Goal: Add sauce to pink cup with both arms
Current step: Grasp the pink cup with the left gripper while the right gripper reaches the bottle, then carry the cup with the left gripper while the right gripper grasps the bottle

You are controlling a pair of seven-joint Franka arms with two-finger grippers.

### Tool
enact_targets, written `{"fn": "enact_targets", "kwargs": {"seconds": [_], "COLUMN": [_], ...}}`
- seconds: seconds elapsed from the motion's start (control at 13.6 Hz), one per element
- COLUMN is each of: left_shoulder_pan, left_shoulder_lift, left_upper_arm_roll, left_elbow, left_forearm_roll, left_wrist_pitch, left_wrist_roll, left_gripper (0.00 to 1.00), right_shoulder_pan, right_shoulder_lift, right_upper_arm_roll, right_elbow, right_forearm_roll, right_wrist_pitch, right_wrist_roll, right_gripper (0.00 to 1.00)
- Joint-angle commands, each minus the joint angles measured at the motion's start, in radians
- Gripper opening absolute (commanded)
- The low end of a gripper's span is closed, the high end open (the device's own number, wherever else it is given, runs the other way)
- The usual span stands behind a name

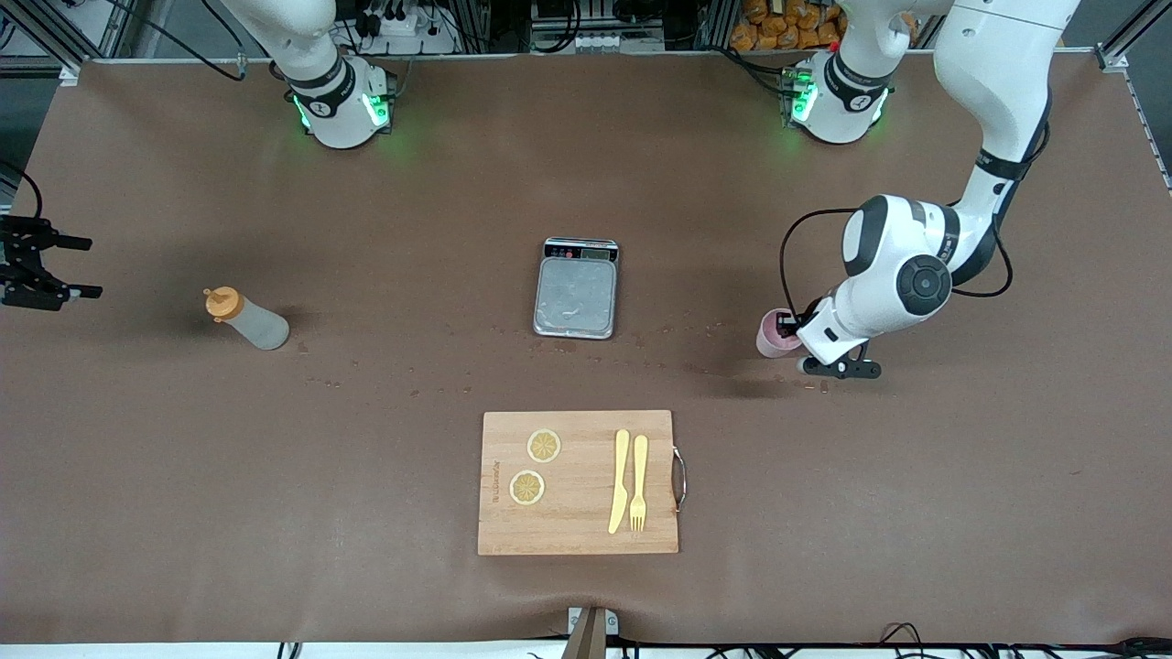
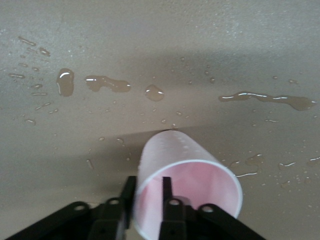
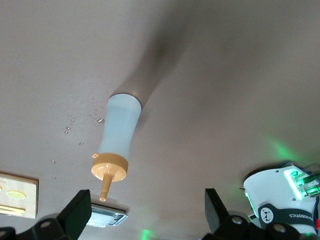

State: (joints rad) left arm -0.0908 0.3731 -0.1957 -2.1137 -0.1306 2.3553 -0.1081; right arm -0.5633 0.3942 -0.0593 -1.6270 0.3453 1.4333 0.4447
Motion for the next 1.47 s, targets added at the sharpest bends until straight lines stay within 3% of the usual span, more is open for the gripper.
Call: {"fn": "enact_targets", "kwargs": {"seconds": [0.0,0.52,0.66,1.1,1.4], "left_shoulder_pan": [-0.004,-0.001,-0.001,-0.02,-0.13], "left_shoulder_lift": [-0.008,-0.088,-0.086,-0.059,-0.01], "left_upper_arm_roll": [-0.002,-0.028,-0.066,-0.198,-0.205], "left_elbow": [0.014,0.064,0.098,0.164,0.237], "left_forearm_roll": [-0.014,-0.017,-0.017,-0.017,-0.015], "left_wrist_pitch": [0.002,-0.005,-0.011,-0.011,-0.011], "left_wrist_roll": [0.024,-0.04,-0.147,-0.434,-0.614], "left_gripper": [0.0,0.0,0.0,0.0,0.0], "right_shoulder_pan": [-0.042,-0.069,-0.078,-0.069,-0.069], "right_shoulder_lift": [0.066,0.181,0.228,0.311,0.365], "right_upper_arm_roll": [0.016,0.016,0.016,0.016,0.019], "right_elbow": [0.019,0.013,0.015,0.013,0.013], "right_forearm_roll": [0.067,0.173,0.23,0.291,0.331], "right_wrist_pitch": [-0.008,-0.007,-0.004,0.002,0.001], "right_wrist_roll": [0.038,0.084,0.115,0.115,0.108], "right_gripper": [1.0,1.0,1.0,1.0,1.0]}}
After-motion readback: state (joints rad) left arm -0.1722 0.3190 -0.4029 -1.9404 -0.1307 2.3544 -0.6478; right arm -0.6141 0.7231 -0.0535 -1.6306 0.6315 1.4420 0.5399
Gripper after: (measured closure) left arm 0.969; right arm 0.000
